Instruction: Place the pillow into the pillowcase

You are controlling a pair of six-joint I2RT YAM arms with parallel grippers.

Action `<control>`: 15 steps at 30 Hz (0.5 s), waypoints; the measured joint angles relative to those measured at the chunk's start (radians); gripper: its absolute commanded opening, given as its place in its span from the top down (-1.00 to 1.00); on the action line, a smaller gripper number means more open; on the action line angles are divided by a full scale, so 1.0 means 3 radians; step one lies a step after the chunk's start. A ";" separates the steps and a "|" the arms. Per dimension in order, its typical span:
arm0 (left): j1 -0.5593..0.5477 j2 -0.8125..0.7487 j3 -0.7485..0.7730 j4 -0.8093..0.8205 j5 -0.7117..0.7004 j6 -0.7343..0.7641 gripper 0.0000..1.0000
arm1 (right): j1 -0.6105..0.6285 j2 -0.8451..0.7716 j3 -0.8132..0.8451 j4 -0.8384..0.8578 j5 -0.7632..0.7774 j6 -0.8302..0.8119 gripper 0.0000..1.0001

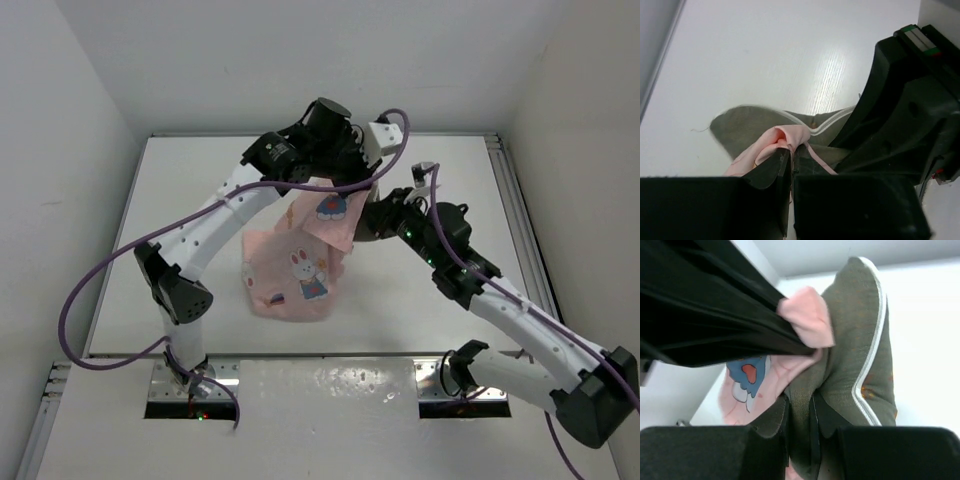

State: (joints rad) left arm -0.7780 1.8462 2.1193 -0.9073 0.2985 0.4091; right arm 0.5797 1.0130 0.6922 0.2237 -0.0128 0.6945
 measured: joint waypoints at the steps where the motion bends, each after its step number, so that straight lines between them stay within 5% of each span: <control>1: -0.0003 -0.0001 0.0104 -0.0037 0.0067 0.0000 1.00 | 0.0076 -0.0058 0.0080 -0.0027 0.0086 -0.0080 1.00; 15: -0.0093 -0.0023 0.0753 -0.0671 0.0422 -0.0018 1.00 | 0.0771 0.0238 0.0615 -0.0431 0.1069 -0.0838 1.00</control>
State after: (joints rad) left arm -0.8059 1.8393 2.3451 -1.1088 0.4252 0.4038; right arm 0.8108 1.0843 0.8768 0.0944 0.3080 0.4431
